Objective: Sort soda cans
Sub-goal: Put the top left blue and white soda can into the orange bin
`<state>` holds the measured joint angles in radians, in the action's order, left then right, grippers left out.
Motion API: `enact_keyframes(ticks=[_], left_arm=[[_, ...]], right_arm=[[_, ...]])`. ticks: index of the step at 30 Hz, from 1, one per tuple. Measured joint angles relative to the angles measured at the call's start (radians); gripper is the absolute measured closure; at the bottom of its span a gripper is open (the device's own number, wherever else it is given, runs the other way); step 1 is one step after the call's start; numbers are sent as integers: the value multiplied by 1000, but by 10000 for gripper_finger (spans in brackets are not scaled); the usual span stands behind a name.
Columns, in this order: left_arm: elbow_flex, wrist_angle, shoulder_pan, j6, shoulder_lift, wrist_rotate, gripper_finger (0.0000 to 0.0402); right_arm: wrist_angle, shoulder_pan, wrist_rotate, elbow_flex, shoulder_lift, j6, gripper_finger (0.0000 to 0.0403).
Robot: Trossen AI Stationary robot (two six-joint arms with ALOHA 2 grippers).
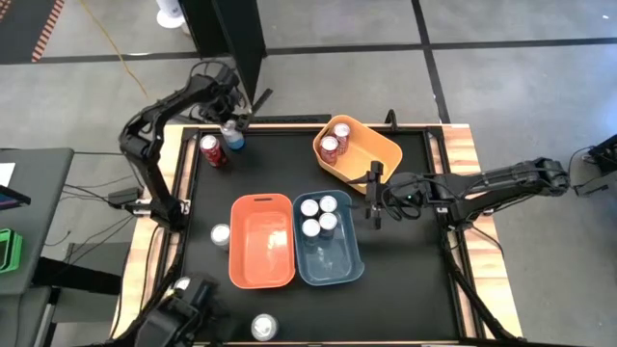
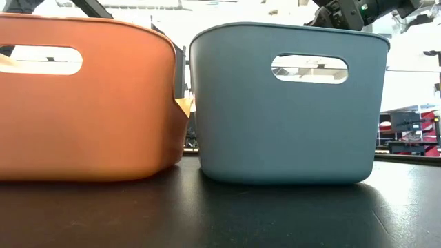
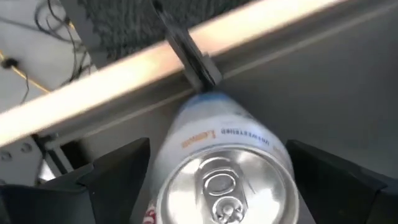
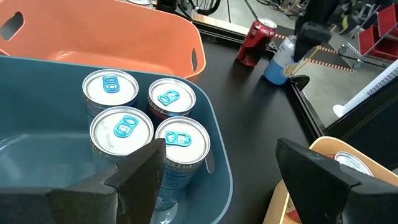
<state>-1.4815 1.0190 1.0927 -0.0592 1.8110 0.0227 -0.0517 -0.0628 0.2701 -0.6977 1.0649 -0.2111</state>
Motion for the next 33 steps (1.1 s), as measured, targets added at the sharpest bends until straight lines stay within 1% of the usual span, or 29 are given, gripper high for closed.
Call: enact_keyframes(ticks=[4, 11, 14, 18, 23, 30, 33], left_arm=[[0, 7, -2, 13, 37, -12, 30], [0, 13, -4, 25, 42, -18, 32], [0, 31, -4, 34, 41, -18, 45], [0, 51, -5, 47, 41, -18, 72], [0, 35, -5, 47, 41, -17, 99], [0, 32, -5, 47, 41, -19, 102], [0, 37, -14, 47, 41, -47, 105]], right_arm=[[0, 0, 0, 0, 0, 0, 80], [0, 0, 0, 0, 0, -4, 80], [0, 0, 0, 0, 0, -6, 80], [0, 0, 0, 0, 0, -7, 80], [0, 0, 0, 0, 0, -7, 80], [0, 0, 0, 0, 0, -7, 80], [0, 0, 0, 0, 0, -6, 80]])
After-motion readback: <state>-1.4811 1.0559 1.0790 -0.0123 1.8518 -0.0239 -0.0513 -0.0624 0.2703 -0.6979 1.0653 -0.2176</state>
